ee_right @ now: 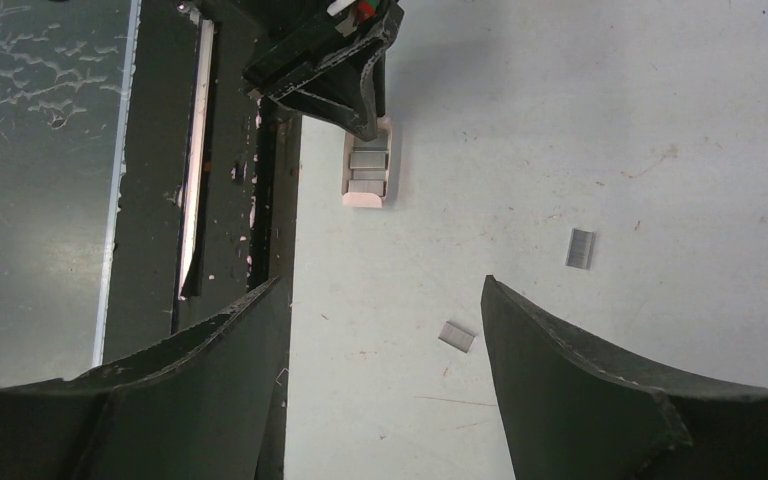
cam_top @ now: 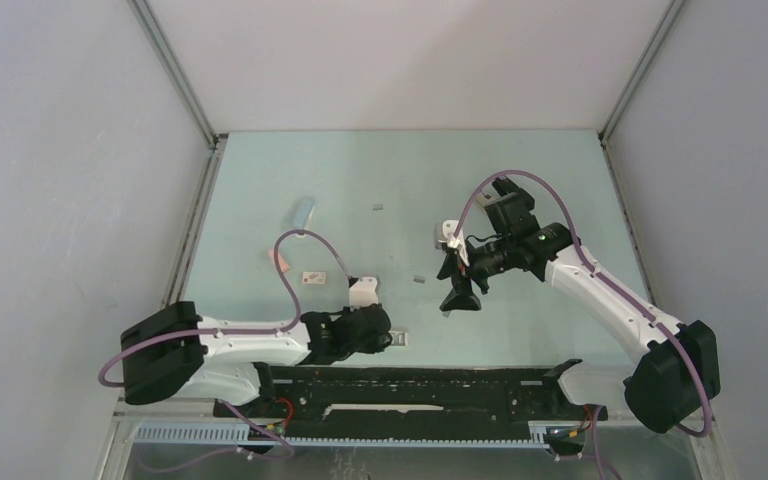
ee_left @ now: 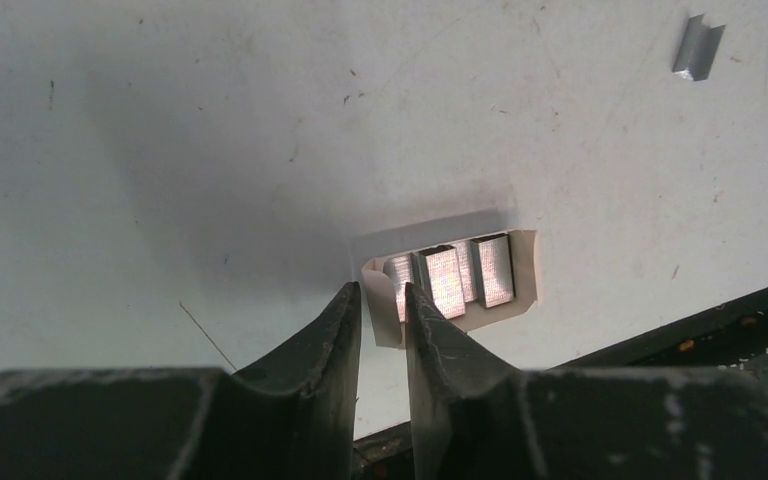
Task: Unload the staples from the stapler
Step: Pick up the staple box from the center of the board.
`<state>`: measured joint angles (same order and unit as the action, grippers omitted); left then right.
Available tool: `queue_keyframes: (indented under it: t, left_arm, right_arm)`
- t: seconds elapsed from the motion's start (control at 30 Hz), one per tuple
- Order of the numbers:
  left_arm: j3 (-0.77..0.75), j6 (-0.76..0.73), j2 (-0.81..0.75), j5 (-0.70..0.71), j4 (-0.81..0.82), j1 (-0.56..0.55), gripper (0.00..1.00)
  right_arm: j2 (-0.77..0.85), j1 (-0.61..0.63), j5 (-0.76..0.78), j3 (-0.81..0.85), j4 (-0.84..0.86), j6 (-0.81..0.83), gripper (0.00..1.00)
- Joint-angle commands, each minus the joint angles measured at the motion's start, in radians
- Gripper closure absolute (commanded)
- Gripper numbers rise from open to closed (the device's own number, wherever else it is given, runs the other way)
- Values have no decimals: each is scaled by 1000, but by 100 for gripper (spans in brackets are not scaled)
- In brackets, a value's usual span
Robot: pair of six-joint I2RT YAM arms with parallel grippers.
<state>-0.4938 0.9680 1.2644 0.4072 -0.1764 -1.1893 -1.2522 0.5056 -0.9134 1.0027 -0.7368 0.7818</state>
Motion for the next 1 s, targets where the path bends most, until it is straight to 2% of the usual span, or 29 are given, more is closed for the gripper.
queue_keyframes:
  t: [0.0,0.03,0.13,0.37,0.47,0.67,0.97]
  left_arm:
    - [-65,11,28,14,-22,-4,73]
    - [-68,10,33,14,-23,-4,73]
    - [-82,11,41,17,-34,-7,84]
    - [-94,30,30,43,-66,-16,89]
    - [-96,32,26,44,-69,-18,89]
    - [-95,32,37,40,-70,-18,80]
    - [-82,41,2,43,-72,-19,75]
  right_arm:
    - [11,10,-1,-1,2,6,20]
    - [11,9,-1,-1,1,6,20]
    - [12,10,-1,-1,1,5,20]
    - [14,10,0,-2,1,5,20]
    - [16,10,-1,-1,3,5,20]
    - [19,11,-1,-2,4,6,20]
    - [18,10,-1,-1,3,6,20]
